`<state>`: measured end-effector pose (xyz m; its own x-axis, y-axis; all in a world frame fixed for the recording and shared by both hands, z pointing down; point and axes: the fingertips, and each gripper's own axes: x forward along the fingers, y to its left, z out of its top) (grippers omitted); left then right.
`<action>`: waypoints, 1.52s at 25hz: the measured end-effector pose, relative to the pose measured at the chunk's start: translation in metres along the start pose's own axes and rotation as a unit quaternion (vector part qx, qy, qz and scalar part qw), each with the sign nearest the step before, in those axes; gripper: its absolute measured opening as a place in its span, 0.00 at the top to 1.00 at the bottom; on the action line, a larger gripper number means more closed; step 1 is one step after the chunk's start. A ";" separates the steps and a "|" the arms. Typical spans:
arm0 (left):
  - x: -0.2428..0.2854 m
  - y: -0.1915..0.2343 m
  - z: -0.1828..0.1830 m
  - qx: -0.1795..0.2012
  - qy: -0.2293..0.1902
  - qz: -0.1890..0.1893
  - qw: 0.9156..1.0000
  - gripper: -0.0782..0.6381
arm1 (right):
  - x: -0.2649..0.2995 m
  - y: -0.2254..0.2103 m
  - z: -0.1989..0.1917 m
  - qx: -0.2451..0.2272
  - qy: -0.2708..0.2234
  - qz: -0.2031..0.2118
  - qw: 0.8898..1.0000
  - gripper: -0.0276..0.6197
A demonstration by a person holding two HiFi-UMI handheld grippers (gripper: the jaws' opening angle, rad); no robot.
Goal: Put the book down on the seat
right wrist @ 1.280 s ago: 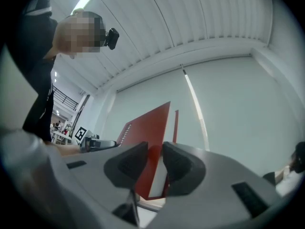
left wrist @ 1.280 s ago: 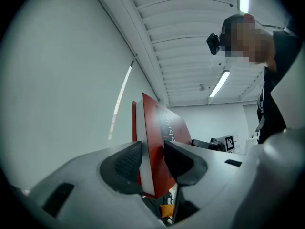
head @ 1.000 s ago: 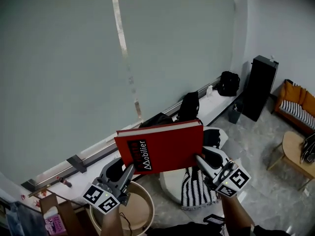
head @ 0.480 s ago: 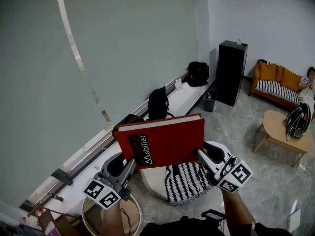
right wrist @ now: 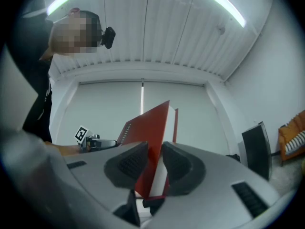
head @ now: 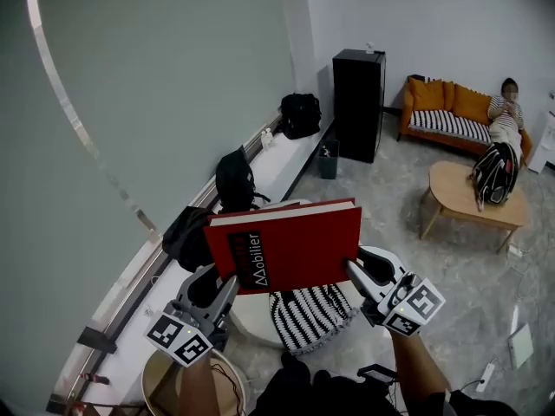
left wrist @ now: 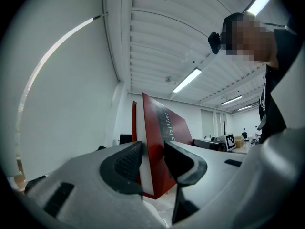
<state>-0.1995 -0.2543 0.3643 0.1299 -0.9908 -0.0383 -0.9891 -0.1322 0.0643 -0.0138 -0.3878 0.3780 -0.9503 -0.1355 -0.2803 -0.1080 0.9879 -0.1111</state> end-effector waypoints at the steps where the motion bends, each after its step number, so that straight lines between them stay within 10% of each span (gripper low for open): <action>1: 0.008 0.003 -0.004 -0.002 0.003 -0.008 1.000 0.67 | -0.001 -0.005 -0.004 0.001 0.005 -0.009 1.000 0.78; 12: 0.101 0.064 -0.064 -0.029 0.051 -0.101 0.993 0.67 | 0.011 -0.073 -0.075 0.059 0.053 -0.115 0.990 0.79; 25: 0.204 0.080 -0.173 -0.087 0.128 -0.193 0.969 0.67 | -0.029 -0.150 -0.174 0.166 0.096 -0.243 0.951 0.79; 38: 0.254 0.060 -0.390 -0.203 0.231 -0.115 0.945 0.67 | -0.109 -0.253 -0.347 0.275 0.195 -0.228 0.913 0.79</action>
<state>-0.1994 -0.5259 0.7475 0.4464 -0.8292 0.3363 -0.8359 -0.2522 0.4876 0.0154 -0.5967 0.7676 -0.8861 -0.3805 0.2648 -0.4584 0.6337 -0.6231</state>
